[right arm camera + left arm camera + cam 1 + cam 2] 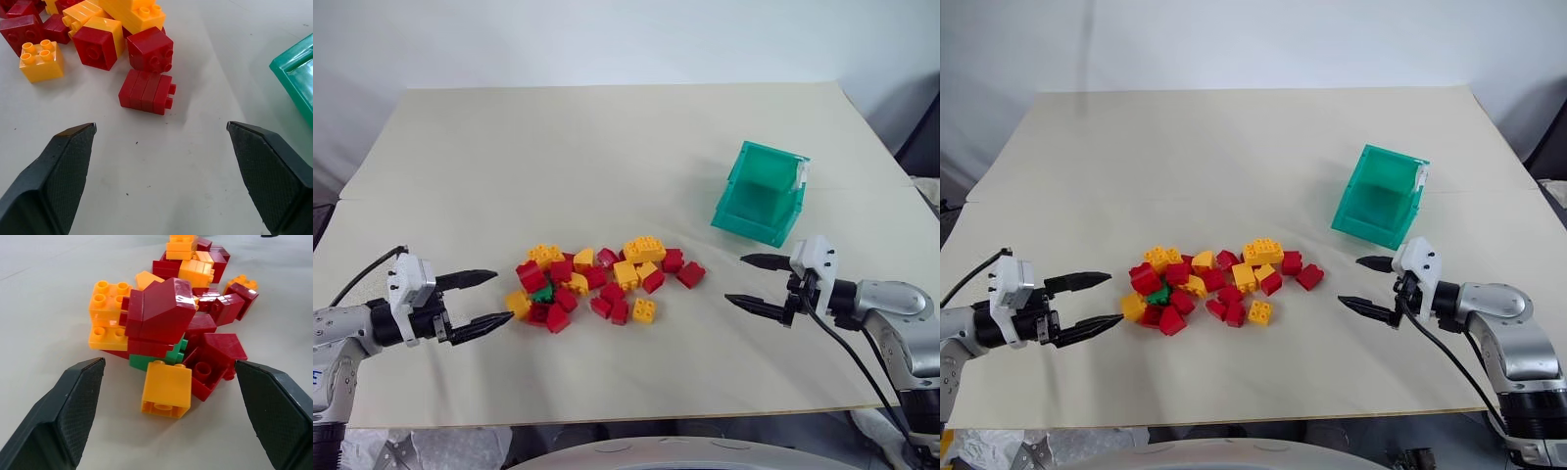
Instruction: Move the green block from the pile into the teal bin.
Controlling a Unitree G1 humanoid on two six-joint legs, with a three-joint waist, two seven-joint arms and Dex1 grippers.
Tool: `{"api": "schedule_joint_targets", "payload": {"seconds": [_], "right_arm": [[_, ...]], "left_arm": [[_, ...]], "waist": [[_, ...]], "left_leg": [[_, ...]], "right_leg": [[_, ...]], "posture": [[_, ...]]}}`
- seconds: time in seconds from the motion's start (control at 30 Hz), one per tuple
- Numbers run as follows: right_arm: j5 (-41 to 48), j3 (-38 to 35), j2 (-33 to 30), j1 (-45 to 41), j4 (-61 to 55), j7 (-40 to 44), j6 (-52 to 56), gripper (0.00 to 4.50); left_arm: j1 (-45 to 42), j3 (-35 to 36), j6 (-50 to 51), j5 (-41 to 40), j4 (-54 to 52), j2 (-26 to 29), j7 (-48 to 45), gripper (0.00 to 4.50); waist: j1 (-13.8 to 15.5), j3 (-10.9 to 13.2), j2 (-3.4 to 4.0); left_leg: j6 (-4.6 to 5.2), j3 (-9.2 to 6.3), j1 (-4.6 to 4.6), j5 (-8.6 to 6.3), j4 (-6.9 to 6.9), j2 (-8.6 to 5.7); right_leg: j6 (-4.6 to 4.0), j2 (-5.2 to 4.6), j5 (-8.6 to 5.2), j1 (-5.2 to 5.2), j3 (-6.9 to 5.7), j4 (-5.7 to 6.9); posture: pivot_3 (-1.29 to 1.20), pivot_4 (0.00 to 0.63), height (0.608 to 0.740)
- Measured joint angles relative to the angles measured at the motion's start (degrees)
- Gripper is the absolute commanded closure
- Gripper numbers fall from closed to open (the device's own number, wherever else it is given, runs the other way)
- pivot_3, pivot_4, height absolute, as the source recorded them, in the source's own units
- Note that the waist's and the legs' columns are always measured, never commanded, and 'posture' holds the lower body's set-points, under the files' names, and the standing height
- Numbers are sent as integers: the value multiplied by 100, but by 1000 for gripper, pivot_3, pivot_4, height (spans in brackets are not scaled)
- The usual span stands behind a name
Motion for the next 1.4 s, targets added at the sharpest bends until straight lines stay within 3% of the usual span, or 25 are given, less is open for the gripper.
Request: {"api": "schedule_joint_targets", "payload": {"seconds": [0.27, 0.37, 0.63, 0.83, 1.03, 1.2, 1.4], "right_arm": [[-14, 43, 119, -65, 7, -23, -2, 14], [-24, 52, 163, -80, 55, -24, -3, 14], [-99, 121, 236, -272, 186, -17, -29, 0], [-134, 215, 383, -287, 194, -42, -119, 0], [-134, 208, 485, -141, 111, -142, -139, 0], [-134, 192, 595, 22, 8, -308, -231, 0], [-134, 160, 596, 127, -23, -417, -265, 0]], "left_arm": [[-267, -8, 643, 14, -144, 8, 662, 0], [-266, 8, 557, -132, -238, -11, 433, 0], [166, 56, 523, -648, -797, 54, -518, 2499], [246, -324, 835, -908, -1371, -18, -621, 4418], [-440, -937, 593, -505, -734, -306, -463, 4467], [-1570, -1092, -112, 203, 907, -898, 144, 4467], [-1859, -1052, -545, 640, 1921, -780, 355, 4467]], "waist": [[1, -1, -2], [-1, -1, -2], [-13, -1, -2], [9, -1, -1], [4, -1, -1], [10, -5, -6], [-17, -6, -8]], "left_leg": [[2, 8, 3, 1, 5, -1], [2, 16, 2, 1, 5, 0], [2, 30, 4, 1, 8, 3], [2, 31, 3, 1, 12, 0], [3, 36, 5, 2, 16, -1], [4, 46, 3, 5, 23, -1], [3, 53, 4, 4, 22, 1]], "right_leg": [[4, 1, 3, -1, 11, 4], [4, 2, 3, -6, 16, 5], [5, 10, 3, -15, 32, 12], [8, 9, 5, -14, 37, 13], [9, 18, 7, -15, 42, 19], [13, 30, 16, -13, 50, 17], [14, 46, 16, -19, 60, 13]], "posture": [[0, 150, 740], [0, 150, 740], [0, 150, 740], [0, 150, 740], [0, 150, 740], [0, 150, 740], [0, 150, 740]]}}
